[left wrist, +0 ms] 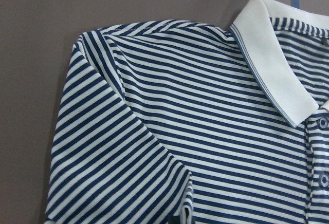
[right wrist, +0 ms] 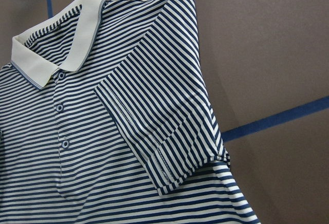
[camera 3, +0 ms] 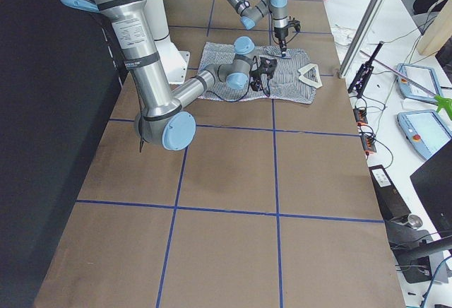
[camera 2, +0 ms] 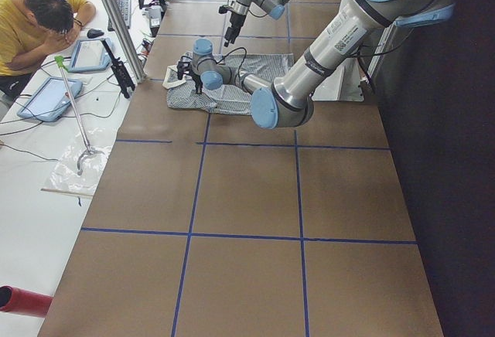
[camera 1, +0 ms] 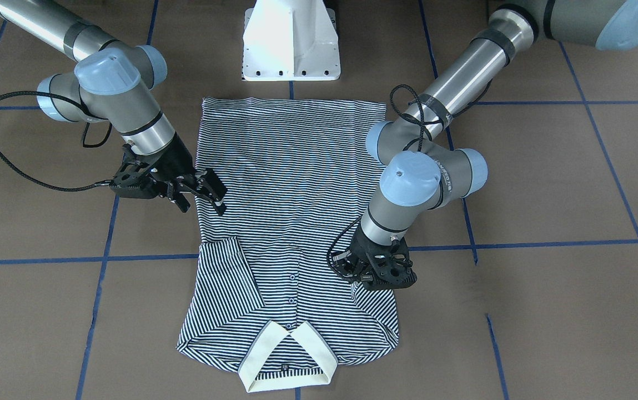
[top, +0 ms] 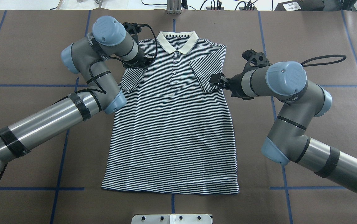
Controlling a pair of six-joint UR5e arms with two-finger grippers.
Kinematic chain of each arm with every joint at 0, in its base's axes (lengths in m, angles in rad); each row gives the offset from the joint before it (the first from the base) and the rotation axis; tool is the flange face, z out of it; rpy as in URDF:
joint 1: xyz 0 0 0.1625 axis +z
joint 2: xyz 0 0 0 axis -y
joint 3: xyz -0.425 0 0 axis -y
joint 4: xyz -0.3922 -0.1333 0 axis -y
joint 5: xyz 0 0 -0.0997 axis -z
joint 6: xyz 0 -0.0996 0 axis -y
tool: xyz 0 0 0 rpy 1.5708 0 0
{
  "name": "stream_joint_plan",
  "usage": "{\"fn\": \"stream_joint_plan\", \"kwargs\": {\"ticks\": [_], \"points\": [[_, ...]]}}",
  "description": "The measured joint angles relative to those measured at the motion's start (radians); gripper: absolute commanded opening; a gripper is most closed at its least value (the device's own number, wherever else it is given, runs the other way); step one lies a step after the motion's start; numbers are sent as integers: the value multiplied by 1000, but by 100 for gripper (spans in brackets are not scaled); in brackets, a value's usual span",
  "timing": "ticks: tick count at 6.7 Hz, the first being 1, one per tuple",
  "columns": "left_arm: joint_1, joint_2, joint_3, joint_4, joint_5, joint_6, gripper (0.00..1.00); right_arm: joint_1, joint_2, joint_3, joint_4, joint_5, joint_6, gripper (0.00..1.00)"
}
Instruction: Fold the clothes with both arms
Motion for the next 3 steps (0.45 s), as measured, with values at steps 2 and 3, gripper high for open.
{"fn": "stream_joint_plan", "kwargs": {"ticks": [2,3], "points": [[3,16,-58,-1,7,-19,73,-9,-13,21,-3,-1,5,100],[13,73,-158,0,5,-24,73,-50,-44,67,-9,-14,36,100]]}}
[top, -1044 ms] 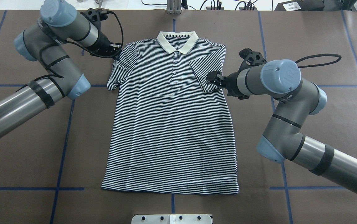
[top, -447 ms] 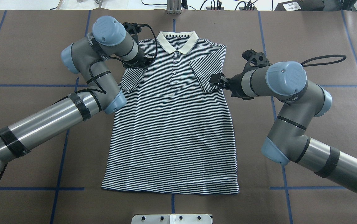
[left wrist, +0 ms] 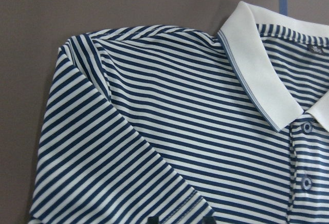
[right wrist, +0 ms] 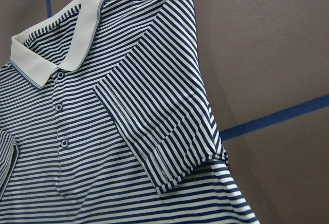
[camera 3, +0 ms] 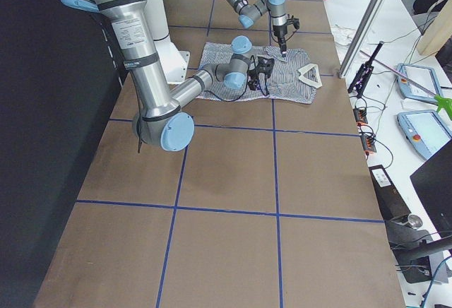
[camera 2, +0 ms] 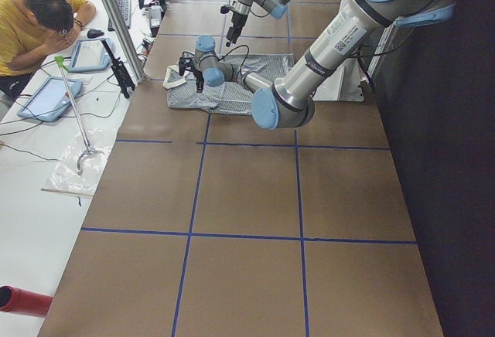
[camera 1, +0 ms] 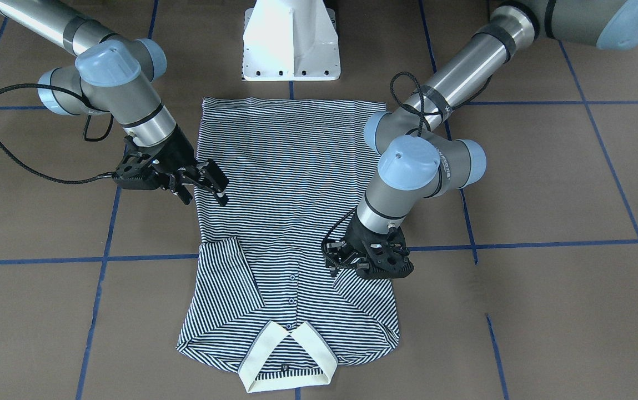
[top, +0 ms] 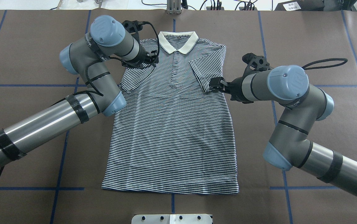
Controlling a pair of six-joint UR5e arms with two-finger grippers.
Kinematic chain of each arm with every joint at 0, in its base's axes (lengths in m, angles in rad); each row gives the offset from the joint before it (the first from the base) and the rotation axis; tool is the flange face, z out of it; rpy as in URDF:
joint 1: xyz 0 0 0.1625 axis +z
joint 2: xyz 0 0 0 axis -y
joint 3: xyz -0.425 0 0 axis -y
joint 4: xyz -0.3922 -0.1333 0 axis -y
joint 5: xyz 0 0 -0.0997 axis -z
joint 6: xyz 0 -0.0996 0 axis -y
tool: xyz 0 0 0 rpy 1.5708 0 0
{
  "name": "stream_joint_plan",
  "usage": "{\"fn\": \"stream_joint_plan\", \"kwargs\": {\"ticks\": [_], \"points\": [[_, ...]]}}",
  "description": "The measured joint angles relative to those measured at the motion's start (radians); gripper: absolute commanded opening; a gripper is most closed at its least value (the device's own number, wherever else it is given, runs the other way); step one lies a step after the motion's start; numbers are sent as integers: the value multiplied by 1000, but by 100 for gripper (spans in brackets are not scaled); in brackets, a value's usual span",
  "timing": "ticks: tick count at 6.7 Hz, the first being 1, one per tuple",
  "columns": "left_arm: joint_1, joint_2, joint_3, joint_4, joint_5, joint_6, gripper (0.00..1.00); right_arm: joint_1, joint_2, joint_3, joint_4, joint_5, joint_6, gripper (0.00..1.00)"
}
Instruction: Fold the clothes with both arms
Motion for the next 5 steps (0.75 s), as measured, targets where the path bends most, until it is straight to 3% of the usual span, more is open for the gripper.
{"fn": "stream_joint_plan", "kwargs": {"ticks": [3,5], "points": [[50,250,-351,3,-34,-5,69,-308,-130,157,-68,-261,209,90],[54,304,-408,-2,-68,-19,71,-468,-179,252,-219,-386,312,88]]}}
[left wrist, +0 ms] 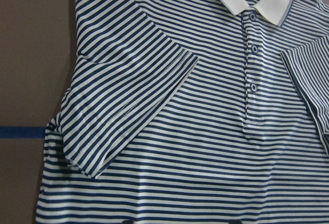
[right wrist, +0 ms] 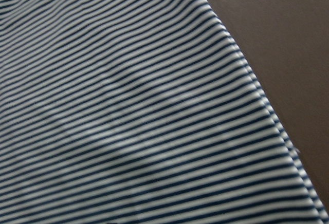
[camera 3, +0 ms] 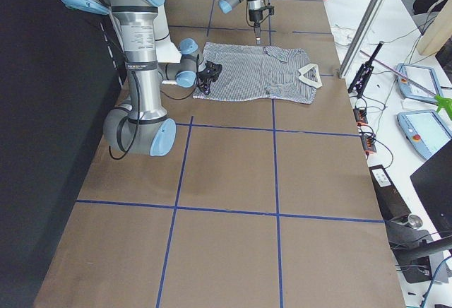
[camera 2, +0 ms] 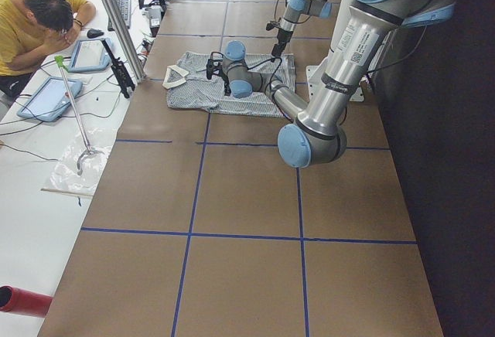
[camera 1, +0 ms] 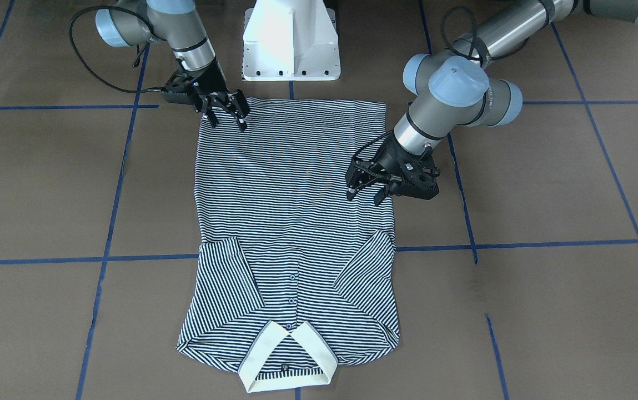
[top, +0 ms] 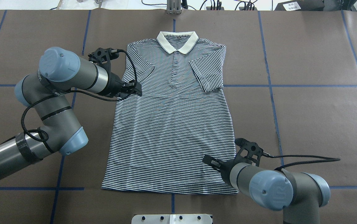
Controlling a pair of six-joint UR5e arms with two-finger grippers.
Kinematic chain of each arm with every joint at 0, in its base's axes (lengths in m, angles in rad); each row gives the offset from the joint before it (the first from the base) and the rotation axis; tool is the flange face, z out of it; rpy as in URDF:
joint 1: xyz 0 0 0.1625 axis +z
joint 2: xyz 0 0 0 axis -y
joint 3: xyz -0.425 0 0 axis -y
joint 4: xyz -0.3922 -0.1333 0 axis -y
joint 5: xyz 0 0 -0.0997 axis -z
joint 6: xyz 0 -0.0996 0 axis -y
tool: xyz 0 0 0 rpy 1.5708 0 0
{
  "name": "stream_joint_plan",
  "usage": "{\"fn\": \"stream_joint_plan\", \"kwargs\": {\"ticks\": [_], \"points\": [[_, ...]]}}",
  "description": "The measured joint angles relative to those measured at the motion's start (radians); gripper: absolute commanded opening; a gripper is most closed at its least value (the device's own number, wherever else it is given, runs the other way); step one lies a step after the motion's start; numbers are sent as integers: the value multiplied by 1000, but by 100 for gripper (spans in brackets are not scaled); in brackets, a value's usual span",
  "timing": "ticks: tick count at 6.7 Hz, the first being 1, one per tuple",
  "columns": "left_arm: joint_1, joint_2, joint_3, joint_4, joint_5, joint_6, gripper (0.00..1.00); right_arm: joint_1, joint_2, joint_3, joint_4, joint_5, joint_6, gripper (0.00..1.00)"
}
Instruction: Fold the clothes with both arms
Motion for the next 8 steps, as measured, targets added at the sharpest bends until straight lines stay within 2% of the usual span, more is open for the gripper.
{"fn": "stream_joint_plan", "kwargs": {"ticks": [2,4,5,6,7,8], "points": [[1,6,5,-2,-3,-4,73,-61,-21,75,-141,-33,49,85],[3,6,14,-3,-2,-4,76,-89,-59,86,-170,-39,68,85],[5,6,15,-3,-2,-3,77,-99,-73,87,-173,-39,70,75],[7,6,16,-3,-2,-4,77,-107,-82,88,-173,-37,70,33],[8,6,16,-3,-2,-4,77,-113,-86,88,-174,-37,73,0],[9,6,16,-3,-1,-4,79,-115,-88,89,-174,-37,76,0]]}}
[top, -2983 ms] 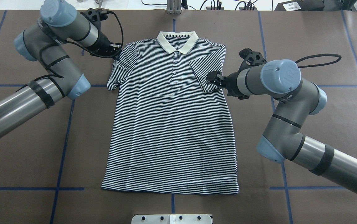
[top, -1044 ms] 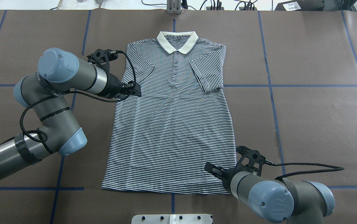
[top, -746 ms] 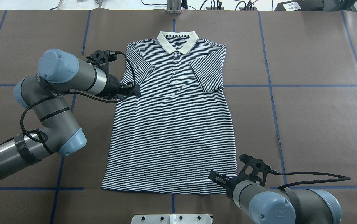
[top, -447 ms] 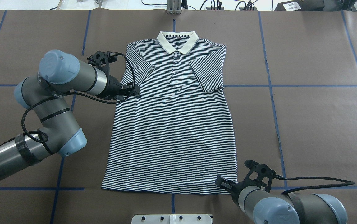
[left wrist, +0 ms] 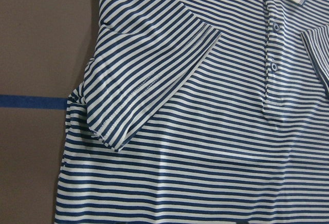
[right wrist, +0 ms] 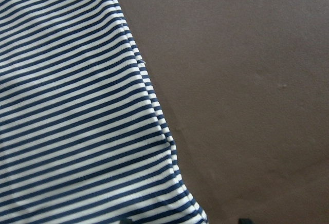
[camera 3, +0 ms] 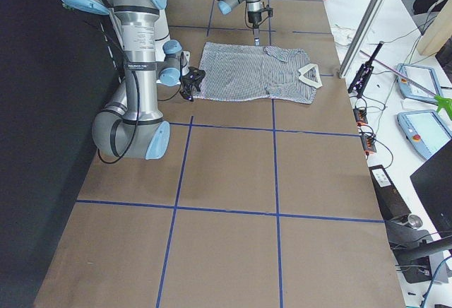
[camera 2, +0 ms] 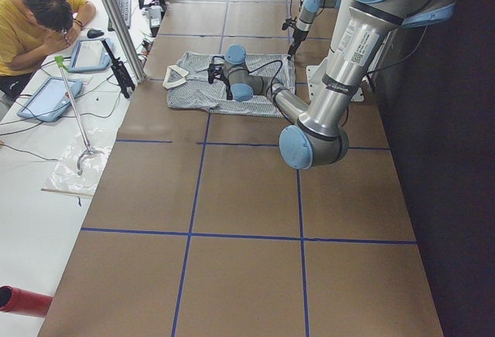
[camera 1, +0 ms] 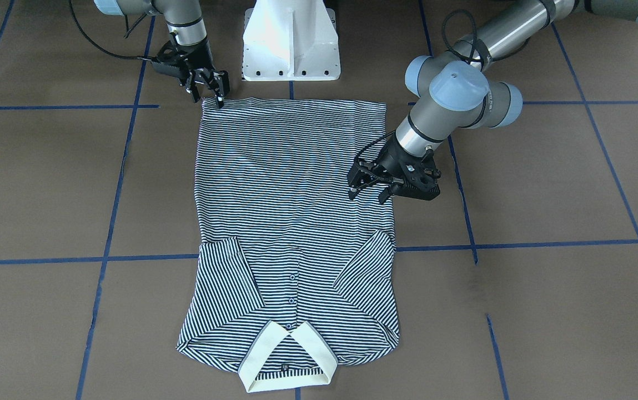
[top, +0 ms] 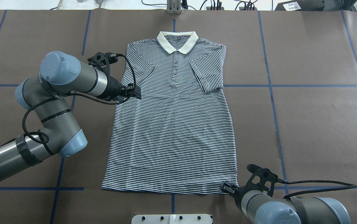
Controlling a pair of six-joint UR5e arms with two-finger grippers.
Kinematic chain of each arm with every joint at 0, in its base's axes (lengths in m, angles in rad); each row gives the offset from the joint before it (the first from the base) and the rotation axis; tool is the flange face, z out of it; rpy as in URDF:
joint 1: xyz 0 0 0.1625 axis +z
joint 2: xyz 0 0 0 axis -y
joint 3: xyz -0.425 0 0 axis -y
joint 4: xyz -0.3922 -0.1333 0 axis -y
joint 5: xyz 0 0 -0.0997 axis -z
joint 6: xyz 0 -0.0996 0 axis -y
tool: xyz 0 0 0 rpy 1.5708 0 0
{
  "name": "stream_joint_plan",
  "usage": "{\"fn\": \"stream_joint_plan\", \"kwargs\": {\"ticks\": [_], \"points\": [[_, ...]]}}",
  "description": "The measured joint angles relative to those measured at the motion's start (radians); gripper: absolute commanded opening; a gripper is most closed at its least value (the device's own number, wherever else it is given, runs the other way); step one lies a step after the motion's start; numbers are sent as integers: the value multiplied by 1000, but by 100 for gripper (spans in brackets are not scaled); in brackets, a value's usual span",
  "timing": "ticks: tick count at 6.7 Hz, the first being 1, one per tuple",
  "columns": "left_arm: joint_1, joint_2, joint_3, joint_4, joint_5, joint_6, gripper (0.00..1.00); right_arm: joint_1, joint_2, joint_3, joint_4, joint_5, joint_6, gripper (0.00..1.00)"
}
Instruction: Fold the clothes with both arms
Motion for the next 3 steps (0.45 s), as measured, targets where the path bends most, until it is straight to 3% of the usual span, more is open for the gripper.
{"fn": "stream_joint_plan", "kwargs": {"ticks": [3], "points": [[4,2,-6,2,2,-6,81,-2,2,5,1,2,1,0]]}}
